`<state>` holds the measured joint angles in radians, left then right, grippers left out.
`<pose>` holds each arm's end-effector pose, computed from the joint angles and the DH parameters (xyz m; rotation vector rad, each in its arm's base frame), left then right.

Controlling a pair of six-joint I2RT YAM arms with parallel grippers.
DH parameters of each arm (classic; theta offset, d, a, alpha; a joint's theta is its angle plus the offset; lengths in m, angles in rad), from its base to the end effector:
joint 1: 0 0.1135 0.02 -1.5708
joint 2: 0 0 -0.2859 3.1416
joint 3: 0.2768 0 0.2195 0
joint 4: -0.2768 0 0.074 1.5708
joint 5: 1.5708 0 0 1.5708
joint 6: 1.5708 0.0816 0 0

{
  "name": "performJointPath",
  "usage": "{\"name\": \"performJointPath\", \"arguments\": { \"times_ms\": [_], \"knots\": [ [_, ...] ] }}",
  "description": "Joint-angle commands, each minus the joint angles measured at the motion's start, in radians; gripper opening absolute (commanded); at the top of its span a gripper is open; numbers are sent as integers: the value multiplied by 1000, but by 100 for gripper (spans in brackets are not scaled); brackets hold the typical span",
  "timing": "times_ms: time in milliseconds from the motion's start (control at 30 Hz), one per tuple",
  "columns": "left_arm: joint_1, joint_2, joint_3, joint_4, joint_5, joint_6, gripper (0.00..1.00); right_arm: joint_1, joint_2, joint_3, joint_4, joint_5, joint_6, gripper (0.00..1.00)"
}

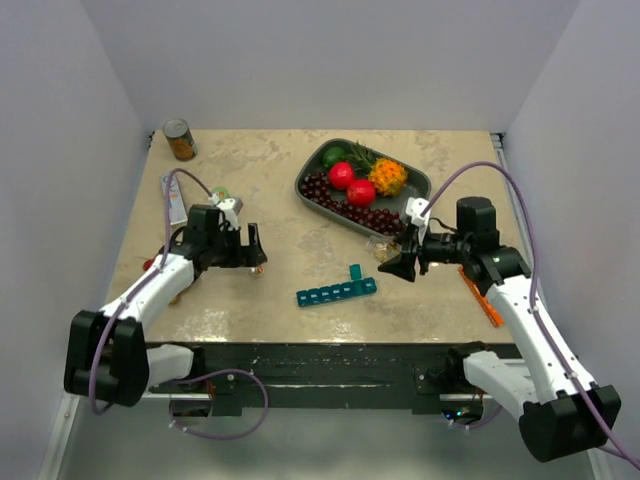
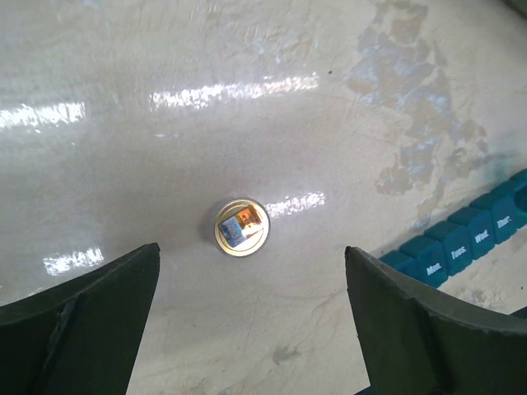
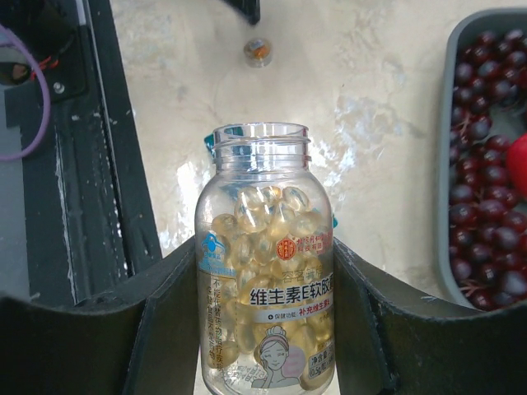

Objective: Sort the pills into containers

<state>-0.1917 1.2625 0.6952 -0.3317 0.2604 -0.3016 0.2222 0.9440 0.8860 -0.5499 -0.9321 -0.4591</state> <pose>0.2303 -0.0661 0.2034 -0.0232 2.5036 -0.5308 0.1487 0.1008 0.3226 -1.1350 1.6675 0.8540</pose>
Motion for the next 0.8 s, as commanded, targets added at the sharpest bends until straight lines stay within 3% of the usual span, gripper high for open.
{"name": "performJointPath", "arguments": {
  "times_ms": [0,167,267,567,767],
  "knots": [
    [8,-121,0,39,-10,64,98,-6,4,-61,1,-30,-120,6],
    [8,-202,1,68,28,65,99,-1,79,-56,-99,19,-309,6],
    [8,-213,-10,106,120,91,99,26,165,-39,-157,62,-380,6],
    [-34,-215,-45,158,258,157,96,78,233,-93,-90,161,-400,6],
    [-48,-195,-40,158,278,154,95,98,274,-99,-74,232,-403,6]
  ]
}}
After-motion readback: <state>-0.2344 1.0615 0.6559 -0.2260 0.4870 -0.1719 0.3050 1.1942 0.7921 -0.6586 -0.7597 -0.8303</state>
